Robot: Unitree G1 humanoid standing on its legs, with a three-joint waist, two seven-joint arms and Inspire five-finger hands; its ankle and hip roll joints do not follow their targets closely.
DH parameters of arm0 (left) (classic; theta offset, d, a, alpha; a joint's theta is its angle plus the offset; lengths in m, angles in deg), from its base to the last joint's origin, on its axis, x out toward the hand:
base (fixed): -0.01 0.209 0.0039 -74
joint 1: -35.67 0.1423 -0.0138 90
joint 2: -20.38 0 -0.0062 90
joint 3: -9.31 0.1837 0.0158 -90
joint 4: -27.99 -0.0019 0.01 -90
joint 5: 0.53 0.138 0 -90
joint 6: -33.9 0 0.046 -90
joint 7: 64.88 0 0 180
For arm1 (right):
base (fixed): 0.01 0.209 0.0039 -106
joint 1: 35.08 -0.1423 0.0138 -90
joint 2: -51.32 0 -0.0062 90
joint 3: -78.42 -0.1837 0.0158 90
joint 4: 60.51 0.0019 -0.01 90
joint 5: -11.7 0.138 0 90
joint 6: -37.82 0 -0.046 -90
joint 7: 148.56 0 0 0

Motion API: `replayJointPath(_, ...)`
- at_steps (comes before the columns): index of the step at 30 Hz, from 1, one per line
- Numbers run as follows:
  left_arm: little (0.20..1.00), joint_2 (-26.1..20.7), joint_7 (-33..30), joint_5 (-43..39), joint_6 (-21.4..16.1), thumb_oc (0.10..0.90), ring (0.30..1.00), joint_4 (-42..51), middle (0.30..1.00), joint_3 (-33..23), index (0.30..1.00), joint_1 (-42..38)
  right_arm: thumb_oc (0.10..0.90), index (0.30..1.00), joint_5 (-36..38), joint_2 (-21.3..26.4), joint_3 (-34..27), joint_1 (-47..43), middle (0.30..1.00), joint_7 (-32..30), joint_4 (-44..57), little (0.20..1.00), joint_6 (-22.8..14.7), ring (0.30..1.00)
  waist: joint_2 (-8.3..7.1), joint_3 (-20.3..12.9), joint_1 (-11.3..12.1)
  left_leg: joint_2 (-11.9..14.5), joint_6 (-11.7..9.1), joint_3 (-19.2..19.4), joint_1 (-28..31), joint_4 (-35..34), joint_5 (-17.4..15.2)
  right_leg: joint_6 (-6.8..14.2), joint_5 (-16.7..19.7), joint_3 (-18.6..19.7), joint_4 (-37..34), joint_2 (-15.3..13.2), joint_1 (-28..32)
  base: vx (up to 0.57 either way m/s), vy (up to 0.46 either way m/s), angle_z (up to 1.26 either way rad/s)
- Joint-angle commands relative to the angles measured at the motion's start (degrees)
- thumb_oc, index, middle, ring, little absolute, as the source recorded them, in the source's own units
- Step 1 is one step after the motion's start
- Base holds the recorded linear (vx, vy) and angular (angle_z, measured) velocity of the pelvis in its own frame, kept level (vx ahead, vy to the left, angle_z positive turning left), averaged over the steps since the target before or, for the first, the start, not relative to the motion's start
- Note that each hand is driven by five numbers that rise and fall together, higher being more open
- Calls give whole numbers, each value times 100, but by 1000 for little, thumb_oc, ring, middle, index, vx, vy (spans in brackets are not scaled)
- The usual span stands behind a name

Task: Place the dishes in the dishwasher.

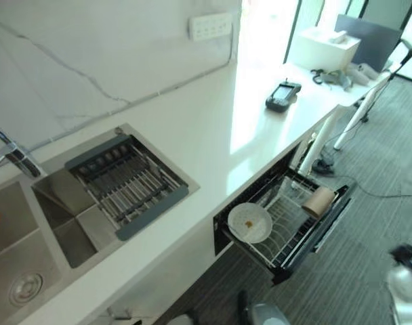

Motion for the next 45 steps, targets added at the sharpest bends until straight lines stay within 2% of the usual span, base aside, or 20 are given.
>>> replayJointPath(1, 900, -160, 98, 44, -150, 800, 900, 45, 900, 102, 900, -97, 800, 900, 581, 189, -338, -339, 900, -218, -113, 900, -245, 900, 253, 393, -144, -24, 455, 301, 511, 52, -1105, 174, -1608, 149, 666, -91, 635, 66, -83, -17)
replayJointPath(3, 900, -259, 117, -56, -127, 800, 900, -60, 900, 185, 900, -195, 800, 900, 863, 192, -529, -251, 900, -218, -1042, 900, 2, 900, 247, 437, -165, -9, 457, 325, 522, 52, -1093, 150, -1592, 115, 696, -68, 611, 57, -93, -11)
replayJointPath(5, 900, -306, 106, -175, -110, 800, 900, -137, 900, 310, 900, -322, 800, 900, 1100, 259, -529, -249, 900, 90, -1957, 900, 20, 900, 239, 485, -140, -13, 445, 318, 490, 52, -1057, 117, -1604, 60, 772, -71, 550, 24, -78, -4)
replayJointPath(7, 900, -326, 101, -322, -112, 800, 900, -136, 900, 455, 900, -403, 800, 900, 904, 293, -277, -307, 900, 404, -2487, 900, 208, 900, 249, 558, -103, -34, 429, 270, 426, 52, -1011, 71, -1625, 26, 841, -73, 478, -9, -56, -4)
replayJointPath(10, 900, -322, 124, -521, -181, 800, 900, -96, 900, 574, 900, -515, 800, 900, 660, 343, 169, -457, 900, 518, -2973, 900, 252, 900, 276, 699, -35, -74, 414, 199, 304, 52, -936, 10, -1661, -19, 971, -95, 337, -60, -26, -3)
replayJointPath(12, 900, -309, 170, -762, -299, 800, 900, 15, 900, 707, 900, -641, 800, 900, 414, 391, 630, -670, 900, 517, -3201, 900, 330, 900, 325, 907, 43, -111, 388, 136, 156, 52, -842, -51, -1704, -94, 1129, -136, 179, -139, -19, 4)
replayJointPath(15, 900, -303, 175, -1016, -410, 800, 900, 304, 900, 863, 900, -813, 800, 900, 55, 479, 1223, -964, 900, 580, -3252, 900, 468, 900, 386, 1234, 168, -197, 383, 62, -104, 52, -690, -133, -1771, -190, 1446, -226, -135, -187, 10, 36)
replayJointPath(19, 900, -302, 3, -1112, -315, 800, 900, 610, 900, 981, 900, -897, 800, 900, -157, 561, 1963, -1398, 900, 638, -3328, 900, 446, 900, 436, 1620, 401, -323, 391, -55, -425, 52, -446, -235, -1861, -323, 1985, -373, -561, -152, -8, 30)
replayJointPath(24, 900, -353, -67, -1053, -290, 800, 900, 621, 900, 995, 900, -911, 800, 900, -575, 715, 2535, -1897, 900, 547, -3267, 900, 408, 900, 484, 1888, 624, -424, 440, -218, -917, 459, -436, -307, -1989, -433, 2591, -491, -1002, -101, -10, 59)
replayJointPath(32, 900, -422, 0, -883, -190, 800, 900, 613, 900, 985, 900, -832, 800, 900, -1319, 1284, 3039, -2838, 900, 599, -2815, 900, 377, 900, 594, 1905, 999, -539, 493, -437, -1633, 703, -334, -366, -2157, -576, 3231, -720, -1673, -27, 51, 19)
replayJointPath(38, 900, -498, 64, -886, -106, 800, 900, 840, 900, 943, 900, -842, 800, 900, -1667, 1764, 3243, -3502, 900, 762, -2257, 900, 417, 900, 628, 1905, 1278, -605, 500, -551, -1918, 632, -214, -333, -2179, -674, 3349, -782, -1893, 10, 89, 11)
replayJointPath(45, 900, -618, 240, -1001, -213, 800, 900, 1034, 900, 949, 900, -938, 800, 900, -1795, 2388, 3700, -4784, 900, 1081, -2286, 900, 588, 900, 702, 1905, 1683, -667, 472, -720, -2205, 451, 25, -290, -2163, -875, 3387, -864, -2053, 32, 63, 19)
